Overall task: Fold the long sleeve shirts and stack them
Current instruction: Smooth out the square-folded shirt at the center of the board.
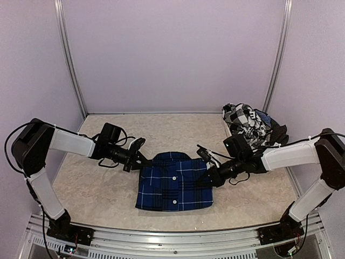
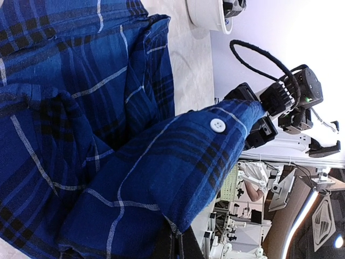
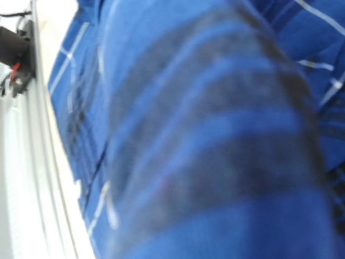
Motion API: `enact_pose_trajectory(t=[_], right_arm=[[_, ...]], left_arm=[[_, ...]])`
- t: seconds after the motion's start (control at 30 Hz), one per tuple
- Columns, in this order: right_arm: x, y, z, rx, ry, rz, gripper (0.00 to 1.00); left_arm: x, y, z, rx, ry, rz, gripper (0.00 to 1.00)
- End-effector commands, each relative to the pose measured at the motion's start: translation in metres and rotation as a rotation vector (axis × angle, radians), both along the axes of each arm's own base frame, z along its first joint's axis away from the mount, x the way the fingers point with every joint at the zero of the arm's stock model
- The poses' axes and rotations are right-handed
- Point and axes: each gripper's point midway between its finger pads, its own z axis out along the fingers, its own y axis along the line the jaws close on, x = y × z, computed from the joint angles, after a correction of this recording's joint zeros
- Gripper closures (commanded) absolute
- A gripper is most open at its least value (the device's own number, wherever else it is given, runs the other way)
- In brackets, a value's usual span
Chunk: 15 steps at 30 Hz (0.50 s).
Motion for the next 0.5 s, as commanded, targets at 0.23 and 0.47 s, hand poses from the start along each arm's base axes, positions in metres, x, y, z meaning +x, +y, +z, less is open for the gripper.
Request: enact_pose_trajectory(t=[0.23,0.47], right_arm=[[0.008,0.011,0.03,0.113,0.327,-0.024,1.0],[0.027,0.007,0.016,0.16,0.463,-0.076,1.0]], left_arm=[[0.028,0.011,0.027,-0.016,-0.104,0.095,1.0],[0.048,0.015,0.02,0.017,-0.12,0.154,1.0]])
